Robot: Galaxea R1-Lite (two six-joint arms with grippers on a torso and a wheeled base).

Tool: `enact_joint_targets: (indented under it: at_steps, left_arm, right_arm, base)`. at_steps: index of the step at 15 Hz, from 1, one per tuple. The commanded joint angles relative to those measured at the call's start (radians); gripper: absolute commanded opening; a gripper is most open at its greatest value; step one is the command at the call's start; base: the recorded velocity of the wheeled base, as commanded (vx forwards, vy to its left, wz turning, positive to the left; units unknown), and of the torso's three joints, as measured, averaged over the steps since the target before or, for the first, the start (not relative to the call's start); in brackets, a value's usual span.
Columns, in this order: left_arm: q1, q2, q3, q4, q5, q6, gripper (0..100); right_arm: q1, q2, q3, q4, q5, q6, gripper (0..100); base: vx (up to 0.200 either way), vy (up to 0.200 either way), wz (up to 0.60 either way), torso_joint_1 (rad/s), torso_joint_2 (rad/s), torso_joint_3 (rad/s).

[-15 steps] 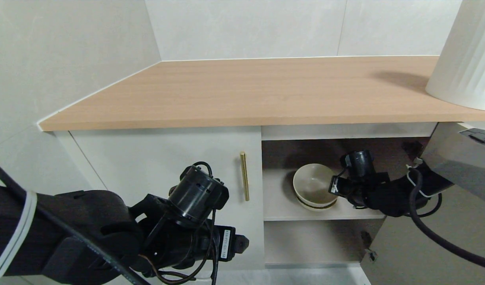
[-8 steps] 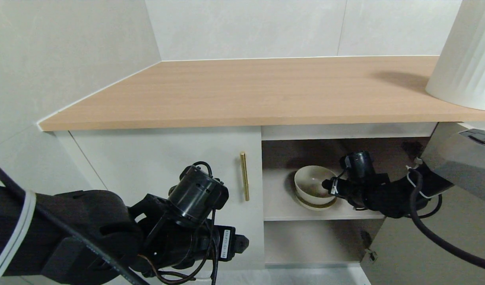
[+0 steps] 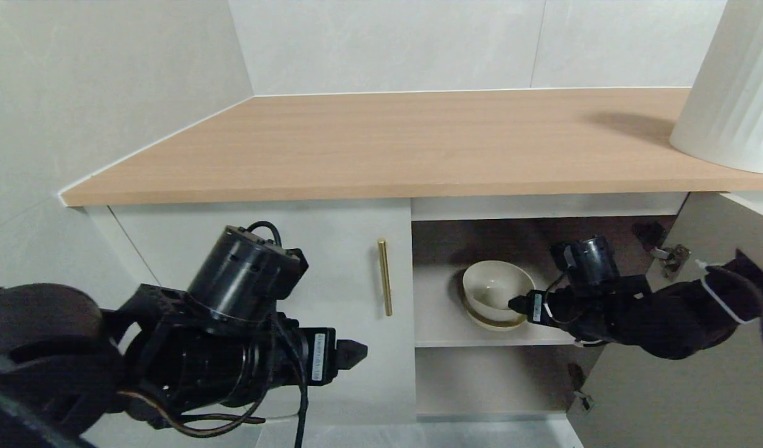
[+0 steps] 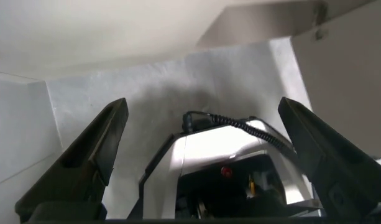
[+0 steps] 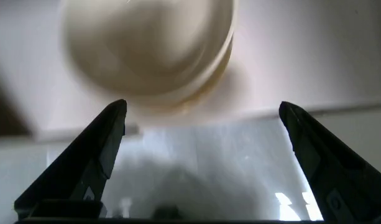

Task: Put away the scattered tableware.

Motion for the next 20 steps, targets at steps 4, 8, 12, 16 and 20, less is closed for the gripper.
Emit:
enact_joint_targets:
  at_steps: [4, 8, 12, 16, 20]
  left_arm:
    - [0.061, -0.272, 0.125, 0.071, 0.0, 0.067, 100]
    - [0.095, -0.276, 0.128, 0.069, 0.009, 0.077, 100]
    - [0.095, -0.23, 0.1, 0.068, 0.012, 0.077, 100]
    - [0.095, -0.155, 0.097, 0.066, 0.055, 0.074, 100]
    - [0.093, -0.152, 0.099, 0.066, 0.062, 0.074, 100]
  right_arm:
    - [0.071, -0.506, 0.152, 0.312, 0.054, -0.037, 100]
    - [0.102, -0.594, 0.251, 0.319, 0.053, -0.039, 100]
    - [0.11, -0.597, 0.269, 0.319, 0.045, -0.039, 100]
    - [0.134, -0.594, 0.278, 0.319, 0.043, -0.039, 100]
    - [0.134, -0.594, 0.283, 0.319, 0.042, -0.04, 100]
  base:
    - [0.0, 0.0, 0.0, 0.0, 0.0, 0.0]
    - [0.0, 0.0, 0.0, 0.0, 0.0, 0.0]
    - [-0.05, 0.0, 0.0, -0.001, 0.0, 0.001]
    - [-0.2, 0.0, 0.0, 0.001, 0.0, 0.005]
    - [-0.2, 0.0, 0.0, 0.002, 0.0, 0.002]
